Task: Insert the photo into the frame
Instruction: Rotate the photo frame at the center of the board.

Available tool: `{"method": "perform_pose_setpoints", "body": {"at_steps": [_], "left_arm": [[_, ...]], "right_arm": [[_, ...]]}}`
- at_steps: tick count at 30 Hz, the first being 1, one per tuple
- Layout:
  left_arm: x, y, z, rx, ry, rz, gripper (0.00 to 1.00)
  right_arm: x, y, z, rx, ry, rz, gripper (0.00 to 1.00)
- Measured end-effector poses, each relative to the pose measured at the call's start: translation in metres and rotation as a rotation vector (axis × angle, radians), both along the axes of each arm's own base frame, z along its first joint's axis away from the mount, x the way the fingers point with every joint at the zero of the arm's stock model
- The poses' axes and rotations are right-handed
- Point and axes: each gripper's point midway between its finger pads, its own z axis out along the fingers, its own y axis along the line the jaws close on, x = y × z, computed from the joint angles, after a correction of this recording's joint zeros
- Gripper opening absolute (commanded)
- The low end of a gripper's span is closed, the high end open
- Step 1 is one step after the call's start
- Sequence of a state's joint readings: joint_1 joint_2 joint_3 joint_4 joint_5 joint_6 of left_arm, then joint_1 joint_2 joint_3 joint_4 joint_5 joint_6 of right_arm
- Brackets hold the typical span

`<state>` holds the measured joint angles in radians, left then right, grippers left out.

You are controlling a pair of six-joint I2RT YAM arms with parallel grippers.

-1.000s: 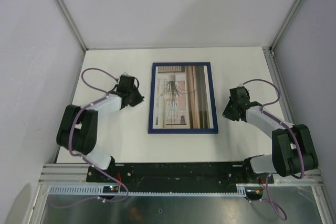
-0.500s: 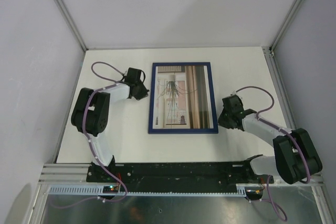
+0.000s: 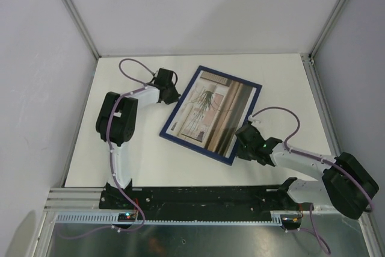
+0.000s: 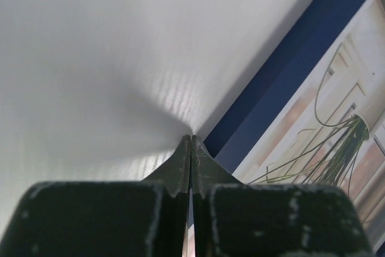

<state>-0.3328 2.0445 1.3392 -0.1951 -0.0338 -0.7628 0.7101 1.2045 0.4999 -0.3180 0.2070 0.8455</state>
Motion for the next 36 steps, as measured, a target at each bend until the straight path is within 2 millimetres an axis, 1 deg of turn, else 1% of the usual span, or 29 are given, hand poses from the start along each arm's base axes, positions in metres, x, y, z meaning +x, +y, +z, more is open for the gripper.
{"method": "perform_pose_setpoints", "body": {"at_steps": [3, 6, 8, 11, 12, 14, 17, 19, 21, 24, 26, 29, 31, 36], "left_arm": [[0.006, -0.009, 0.001, 0.011, -0.016, -0.024, 0.0], [0.015, -0.016, 0.005, 0.027, -0.049, -0.042, 0.0], [0.022, -0.019, 0.01, 0.035, -0.08, -0.047, 0.0], [0.029, -0.025, 0.019, 0.033, -0.121, -0.063, 0.0], [0.025, -0.032, 0.019, 0.013, -0.109, -0.091, 0.0], [0.008, -0.048, 0.012, 0.002, -0.063, -0.148, 0.0], [-0.009, -0.077, 0.011, -0.018, -0.052, -0.239, 0.0], [-0.017, -0.087, 0.011, -0.026, -0.049, -0.281, 0.0], [-0.02, -0.093, 0.011, -0.03, -0.049, -0.308, 0.0], [-0.023, -0.095, 0.011, -0.034, -0.048, -0.329, 0.0], [-0.021, -0.093, 0.011, -0.028, -0.052, -0.332, 0.0], [-0.021, -0.09, 0.013, -0.021, -0.054, -0.338, 0.0], [-0.024, -0.089, 0.013, -0.016, -0.049, -0.348, 0.01], [-0.033, -0.076, 0.019, -0.011, -0.016, -0.349, 0.09]], "right_arm": [[-0.011, 0.019, -0.001, 0.008, -0.01, 0.053, 0.0], [-0.017, 0.039, -0.002, 0.009, -0.007, 0.1, 0.0], [-0.018, 0.054, -0.003, 0.009, 0.003, 0.133, 0.0], [-0.015, 0.085, -0.001, 0.025, 0.007, 0.183, 0.0], [-0.011, 0.099, 0.0, 0.045, -0.008, 0.195, 0.0], [0.0, 0.123, 0.001, 0.081, -0.033, 0.207, 0.0], [0.011, 0.145, 0.002, 0.106, -0.05, 0.223, 0.0], [0.017, 0.157, 0.002, 0.113, -0.056, 0.235, 0.0], [0.023, 0.168, 0.002, 0.117, -0.062, 0.249, 0.0], [0.032, 0.185, 0.003, 0.125, -0.075, 0.27, 0.0], [0.037, 0.195, 0.004, 0.131, -0.082, 0.288, 0.0], [0.041, 0.204, 0.004, 0.136, -0.09, 0.312, 0.0], [0.042, 0.207, 0.004, 0.134, -0.094, 0.327, 0.0], [0.042, 0.207, 0.005, 0.124, -0.101, 0.351, 0.0]]}}
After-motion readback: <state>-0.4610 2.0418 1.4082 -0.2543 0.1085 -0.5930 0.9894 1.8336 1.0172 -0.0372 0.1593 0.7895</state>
